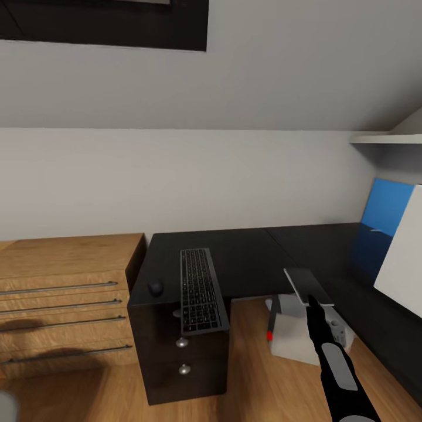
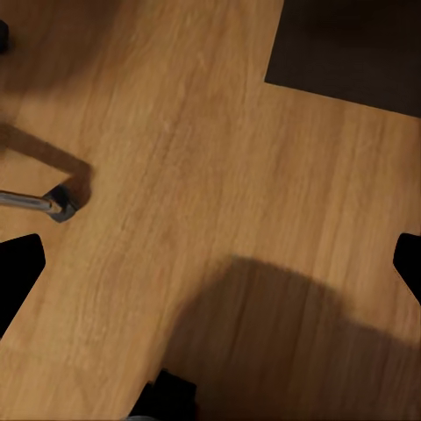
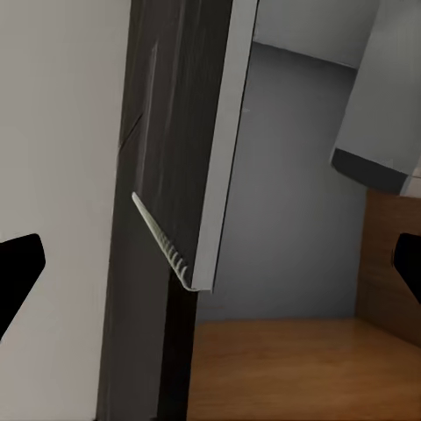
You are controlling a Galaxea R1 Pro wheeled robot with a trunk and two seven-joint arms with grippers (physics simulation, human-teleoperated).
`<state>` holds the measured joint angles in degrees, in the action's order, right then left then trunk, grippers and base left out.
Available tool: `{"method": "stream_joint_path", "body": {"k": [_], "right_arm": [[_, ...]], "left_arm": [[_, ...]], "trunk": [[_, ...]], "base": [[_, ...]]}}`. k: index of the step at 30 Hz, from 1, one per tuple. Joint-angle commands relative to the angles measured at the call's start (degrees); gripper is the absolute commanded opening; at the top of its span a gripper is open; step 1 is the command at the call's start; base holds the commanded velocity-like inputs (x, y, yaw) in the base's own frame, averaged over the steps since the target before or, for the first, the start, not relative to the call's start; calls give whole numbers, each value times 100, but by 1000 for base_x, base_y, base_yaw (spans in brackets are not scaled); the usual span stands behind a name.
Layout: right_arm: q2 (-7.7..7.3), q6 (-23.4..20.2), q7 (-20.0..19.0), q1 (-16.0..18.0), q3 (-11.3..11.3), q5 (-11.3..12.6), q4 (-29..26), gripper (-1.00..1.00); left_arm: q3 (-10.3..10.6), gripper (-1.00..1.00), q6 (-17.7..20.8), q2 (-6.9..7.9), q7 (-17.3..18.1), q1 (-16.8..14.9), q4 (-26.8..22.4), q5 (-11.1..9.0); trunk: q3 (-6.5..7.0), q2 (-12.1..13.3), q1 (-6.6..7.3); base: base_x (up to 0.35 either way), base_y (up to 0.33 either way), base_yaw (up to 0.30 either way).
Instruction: In the bedroom, organize the workspace by keeping the computer under the desk, ensuring the monitor is on the desk, placing the keyboard on the desk next to the monitor, placing the mouse on the desk next to the keyboard, moving the folder from the swivel chair onto the desk next to the mouse, stacking the notebook on top of the folder with the pen on top of the notebook, and positioning the swivel chair next to the desk.
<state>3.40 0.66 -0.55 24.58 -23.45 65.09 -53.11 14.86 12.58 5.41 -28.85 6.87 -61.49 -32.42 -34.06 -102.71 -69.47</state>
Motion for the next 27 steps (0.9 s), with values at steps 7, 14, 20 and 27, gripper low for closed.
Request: {"method": "stream_joint_path", "body": {"k": [7, 14, 20, 27], "right_arm": [[3, 8, -6, 3, -9, 64, -3, 100], [-2, 6, -7, 3, -10, 65, 1, 100], [-5, 6, -2, 3, -31, 65, 2, 100], [-6, 5, 1, 3, -138, 65, 2, 100]], "left_arm": [[18, 100, 15, 5, -42, -1, 8, -34], [17, 100, 16, 4, -42, -1, 13, -36], [17, 100, 10, 4, -42, -1, 14, -36], [17, 100, 8, 4, -42, -1, 14, -36]], "trunk": [[-5, -2, -2], [-5, -2, -2], [-5, -2, -2], [-5, -2, -2]], "base": [[196, 0, 0], [42, 0, 0], [7, 0, 0], [1, 0, 0]]}}
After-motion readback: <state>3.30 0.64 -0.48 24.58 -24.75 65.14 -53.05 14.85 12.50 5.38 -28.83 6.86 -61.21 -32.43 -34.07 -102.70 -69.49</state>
